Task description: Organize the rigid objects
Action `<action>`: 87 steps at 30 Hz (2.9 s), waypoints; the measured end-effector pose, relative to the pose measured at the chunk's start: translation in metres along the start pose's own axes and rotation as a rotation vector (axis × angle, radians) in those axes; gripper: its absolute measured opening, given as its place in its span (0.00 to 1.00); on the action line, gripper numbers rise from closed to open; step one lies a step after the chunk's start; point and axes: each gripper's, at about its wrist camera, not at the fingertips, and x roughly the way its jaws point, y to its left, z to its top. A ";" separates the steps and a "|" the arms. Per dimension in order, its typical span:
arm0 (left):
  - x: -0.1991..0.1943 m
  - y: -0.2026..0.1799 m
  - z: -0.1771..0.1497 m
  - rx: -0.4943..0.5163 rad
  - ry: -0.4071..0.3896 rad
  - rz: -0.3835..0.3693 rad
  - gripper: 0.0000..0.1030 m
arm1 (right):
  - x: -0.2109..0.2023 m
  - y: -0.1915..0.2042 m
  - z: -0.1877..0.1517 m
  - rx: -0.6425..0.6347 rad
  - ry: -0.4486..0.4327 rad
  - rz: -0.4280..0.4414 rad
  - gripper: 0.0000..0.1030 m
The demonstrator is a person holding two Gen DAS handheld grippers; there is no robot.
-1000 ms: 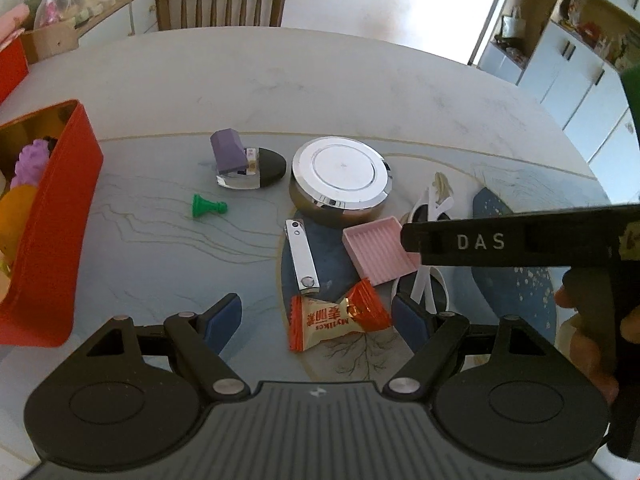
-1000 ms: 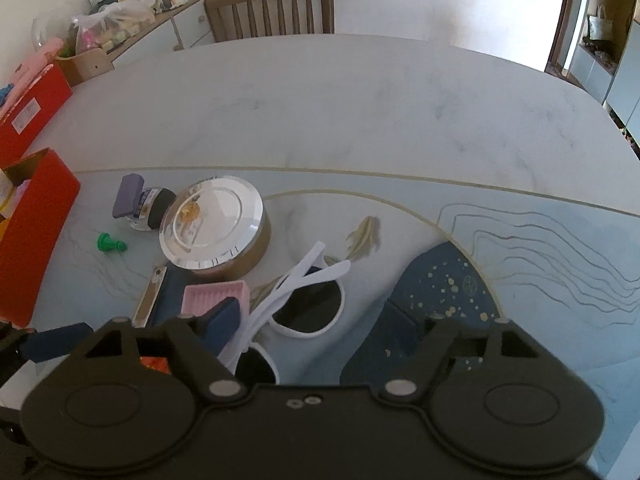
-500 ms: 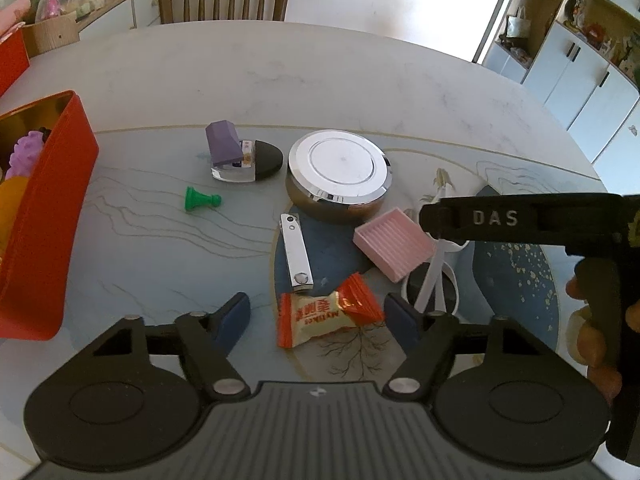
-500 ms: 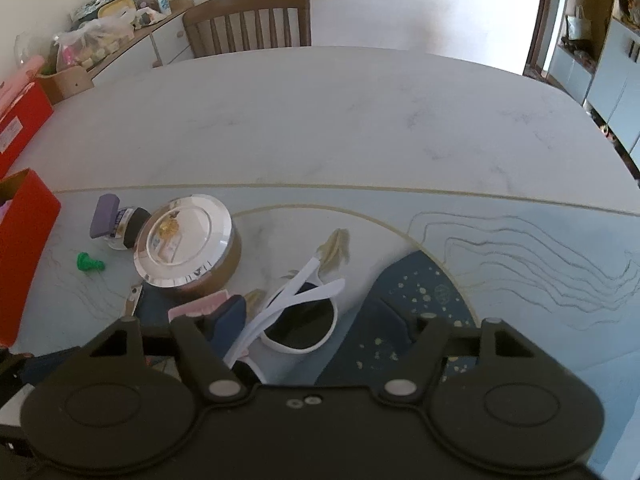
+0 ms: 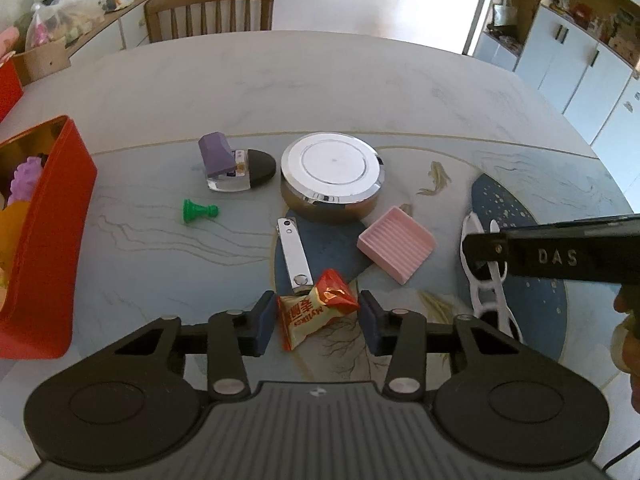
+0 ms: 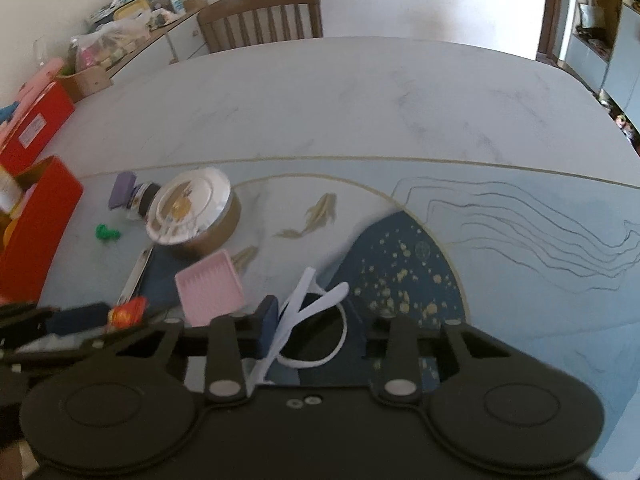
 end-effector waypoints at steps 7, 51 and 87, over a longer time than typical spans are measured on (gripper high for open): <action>-0.003 0.000 -0.002 0.017 -0.006 -0.010 0.35 | -0.015 0.003 -0.010 -0.057 -0.011 0.038 0.09; -0.112 0.118 0.005 -0.051 -0.144 -0.070 0.22 | -0.095 0.100 0.023 0.041 -0.178 0.285 0.04; -0.094 0.276 0.007 -0.009 -0.098 0.094 0.22 | 0.012 0.297 0.104 0.138 -0.063 0.545 0.04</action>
